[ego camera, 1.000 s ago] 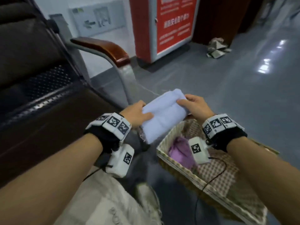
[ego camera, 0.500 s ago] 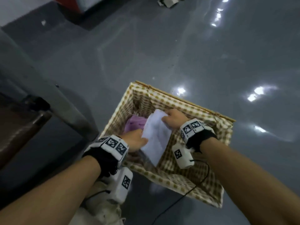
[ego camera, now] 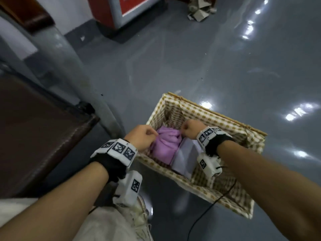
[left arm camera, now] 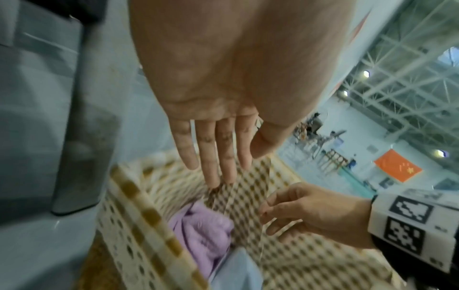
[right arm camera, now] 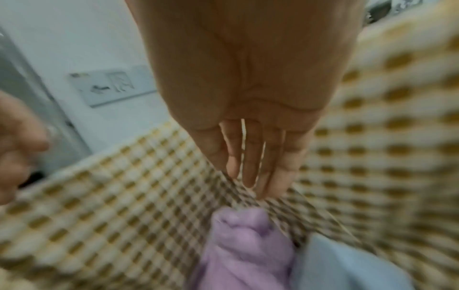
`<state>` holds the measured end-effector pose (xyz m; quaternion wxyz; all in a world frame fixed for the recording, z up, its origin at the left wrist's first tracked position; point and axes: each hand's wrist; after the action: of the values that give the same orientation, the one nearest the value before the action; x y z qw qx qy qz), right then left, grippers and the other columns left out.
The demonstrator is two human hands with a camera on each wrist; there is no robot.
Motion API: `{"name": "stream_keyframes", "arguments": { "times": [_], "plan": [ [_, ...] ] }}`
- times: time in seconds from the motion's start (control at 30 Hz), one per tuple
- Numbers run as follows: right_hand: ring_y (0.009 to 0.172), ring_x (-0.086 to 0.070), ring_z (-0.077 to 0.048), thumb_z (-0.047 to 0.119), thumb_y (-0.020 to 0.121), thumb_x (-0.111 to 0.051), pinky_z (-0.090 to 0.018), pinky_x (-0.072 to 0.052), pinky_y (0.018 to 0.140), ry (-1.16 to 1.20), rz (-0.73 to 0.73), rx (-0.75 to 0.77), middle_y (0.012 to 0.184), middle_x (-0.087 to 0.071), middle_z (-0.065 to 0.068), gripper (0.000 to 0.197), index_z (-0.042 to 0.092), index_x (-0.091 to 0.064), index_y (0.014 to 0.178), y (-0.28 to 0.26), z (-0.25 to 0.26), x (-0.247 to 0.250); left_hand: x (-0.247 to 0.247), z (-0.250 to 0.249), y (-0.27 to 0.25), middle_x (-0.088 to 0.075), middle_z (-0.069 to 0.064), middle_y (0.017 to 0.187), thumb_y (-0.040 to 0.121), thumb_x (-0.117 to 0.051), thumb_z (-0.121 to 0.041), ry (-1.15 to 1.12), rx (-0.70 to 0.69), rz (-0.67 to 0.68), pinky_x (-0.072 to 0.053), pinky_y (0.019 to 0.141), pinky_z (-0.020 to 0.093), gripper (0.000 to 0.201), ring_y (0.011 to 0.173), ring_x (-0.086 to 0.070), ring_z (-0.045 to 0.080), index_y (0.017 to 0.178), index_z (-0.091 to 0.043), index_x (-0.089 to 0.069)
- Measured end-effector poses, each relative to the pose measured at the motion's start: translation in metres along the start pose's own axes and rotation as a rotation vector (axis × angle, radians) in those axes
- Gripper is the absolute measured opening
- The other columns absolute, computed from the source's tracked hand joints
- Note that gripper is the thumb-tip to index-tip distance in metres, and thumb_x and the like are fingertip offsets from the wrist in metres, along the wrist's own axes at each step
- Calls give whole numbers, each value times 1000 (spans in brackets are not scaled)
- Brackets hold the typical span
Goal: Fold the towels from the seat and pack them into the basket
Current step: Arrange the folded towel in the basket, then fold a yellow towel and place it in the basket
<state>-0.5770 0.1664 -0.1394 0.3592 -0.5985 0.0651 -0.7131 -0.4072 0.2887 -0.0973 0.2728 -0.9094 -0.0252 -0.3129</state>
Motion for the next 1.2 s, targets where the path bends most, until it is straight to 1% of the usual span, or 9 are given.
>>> {"name": "stream_keyframes", "arguments": {
  "times": [0.1,0.2,0.33,0.47,0.6,0.83,0.97,1.1,1.2],
  "plan": [
    [80,-62,-23,16,90,-51,-22,-40,61,-9,-69,198,90,-70,-9,21,6,-70,92,-26,58,32,44,2,-34,-70,9,93,88,-56,-9,-137,-33,-116,-49,85,30,14,82,-65,19,91,-14,-68],
    [83,-64,-16,19,90,-54,-25,-50,79,-10,-74,389,94,-73,-3,20,13,-71,100,-51,130,57,95,8,-78,-65,9,77,90,-52,-4,-260,-53,-248,-49,69,25,17,65,-57,16,84,-12,-65],
    [89,-63,-21,21,91,-57,-23,-44,79,-87,-105,633,102,-72,-6,19,15,-71,102,-92,247,71,170,32,-156,-62,2,69,91,-49,-6,-387,-53,-459,-41,50,17,24,58,-54,13,71,-15,-59],
    [103,-62,-24,21,90,-57,-27,-44,86,-207,-150,846,108,-70,-5,20,18,-70,104,-129,356,66,232,79,-238,-62,1,74,90,-53,-10,-375,10,-693,-44,59,25,18,64,-58,15,75,-19,-58],
    [101,-63,-20,21,92,-55,-19,-37,77,-355,-124,1016,110,-69,-1,21,18,-69,107,-176,458,43,267,160,-324,-62,-6,83,88,-57,-19,-198,144,-883,-41,65,22,10,75,-59,10,82,-26,-59],
    [103,-61,-20,22,92,-55,-26,-45,83,-530,34,1200,113,-67,-3,22,16,-69,109,-242,600,-45,271,299,-440,-66,4,104,85,-60,-14,-102,454,-939,-47,84,29,12,97,-60,19,95,-18,-64],
    [105,-59,-24,23,89,-58,-30,-46,86,-593,85,1319,113,-67,-6,23,14,-70,106,-263,648,-104,259,359,-478,-62,4,103,85,-60,-17,-88,621,-918,-43,76,26,15,96,-59,21,100,-18,-63],
    [103,-59,-20,32,90,-60,-27,-45,83,-612,252,1359,111,-66,-4,27,13,-68,107,-264,667,-164,243,404,-498,-39,9,129,83,-65,-23,-17,808,-879,-39,100,34,50,120,-42,26,129,-17,-47],
    [96,-59,-17,45,86,-63,-27,-46,79,-534,412,1362,105,-65,-2,38,12,-66,105,-262,671,-202,242,417,-506,-29,5,128,77,-68,-22,70,852,-996,-33,99,35,62,123,-31,26,132,-22,-39]
  ]
}}
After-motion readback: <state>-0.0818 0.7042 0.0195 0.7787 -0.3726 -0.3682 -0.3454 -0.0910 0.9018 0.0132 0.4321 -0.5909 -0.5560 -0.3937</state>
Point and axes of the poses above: each hand's wrist, its own y-axis towards the middle knuckle, its own x-axis out of the back of the hand, z = x × y
